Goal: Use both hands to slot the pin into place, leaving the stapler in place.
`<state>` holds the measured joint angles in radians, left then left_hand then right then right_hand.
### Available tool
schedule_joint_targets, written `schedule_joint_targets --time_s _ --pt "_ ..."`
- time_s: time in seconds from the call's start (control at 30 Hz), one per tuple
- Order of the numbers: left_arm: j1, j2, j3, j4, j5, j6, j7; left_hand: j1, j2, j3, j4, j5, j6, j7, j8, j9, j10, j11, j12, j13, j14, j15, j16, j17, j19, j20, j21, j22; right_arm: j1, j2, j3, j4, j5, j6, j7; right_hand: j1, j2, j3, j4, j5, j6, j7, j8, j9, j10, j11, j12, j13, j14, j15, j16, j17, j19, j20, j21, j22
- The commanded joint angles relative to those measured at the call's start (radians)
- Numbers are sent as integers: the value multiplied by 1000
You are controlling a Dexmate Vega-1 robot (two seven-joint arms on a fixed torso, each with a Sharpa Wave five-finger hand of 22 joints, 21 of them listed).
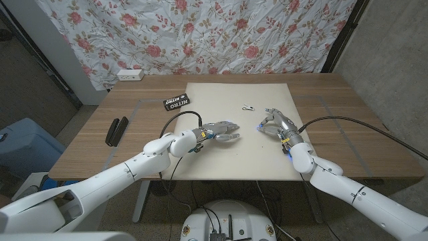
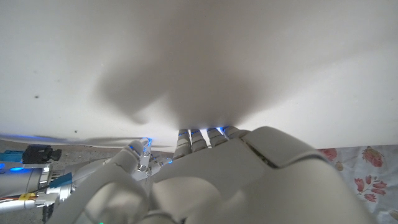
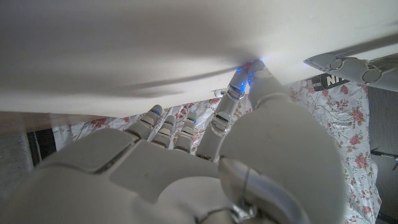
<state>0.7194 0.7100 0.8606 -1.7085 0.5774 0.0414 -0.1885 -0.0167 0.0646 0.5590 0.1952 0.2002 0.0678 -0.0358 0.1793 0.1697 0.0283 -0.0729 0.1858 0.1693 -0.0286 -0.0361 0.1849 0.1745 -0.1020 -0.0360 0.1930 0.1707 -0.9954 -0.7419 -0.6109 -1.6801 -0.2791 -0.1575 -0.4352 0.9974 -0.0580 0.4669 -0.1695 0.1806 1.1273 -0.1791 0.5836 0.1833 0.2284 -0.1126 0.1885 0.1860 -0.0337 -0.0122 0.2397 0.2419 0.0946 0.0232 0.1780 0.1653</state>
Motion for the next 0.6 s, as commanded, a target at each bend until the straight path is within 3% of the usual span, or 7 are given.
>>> schedule_joint_targets --time_s 0.03,0.6 --pt "20 11 -3 -27 3 22 -2 9 127 7 -5 9 11 0 4 3 3 -2 6 3 6 -20 2 2 4 -102 7 5 -12 -5 1 -13 3 -25 6 2 -13 9 -3 7 44 -39 -3 4 -3 0 1 -1 3 -4 2 2 11 1 12 2" --pt "46 32 -15 -69 13 58 -4 13 126 14 -8 10 14 -1 4 3 5 -5 5 3 6 -18 0 1 2 -99 5 3 -20 -24 -1 -18 0 -31 14 0 -13 16 0 8 47 -39 -17 4 -3 0 2 -2 15 -1 5 -3 40 5 20 2"
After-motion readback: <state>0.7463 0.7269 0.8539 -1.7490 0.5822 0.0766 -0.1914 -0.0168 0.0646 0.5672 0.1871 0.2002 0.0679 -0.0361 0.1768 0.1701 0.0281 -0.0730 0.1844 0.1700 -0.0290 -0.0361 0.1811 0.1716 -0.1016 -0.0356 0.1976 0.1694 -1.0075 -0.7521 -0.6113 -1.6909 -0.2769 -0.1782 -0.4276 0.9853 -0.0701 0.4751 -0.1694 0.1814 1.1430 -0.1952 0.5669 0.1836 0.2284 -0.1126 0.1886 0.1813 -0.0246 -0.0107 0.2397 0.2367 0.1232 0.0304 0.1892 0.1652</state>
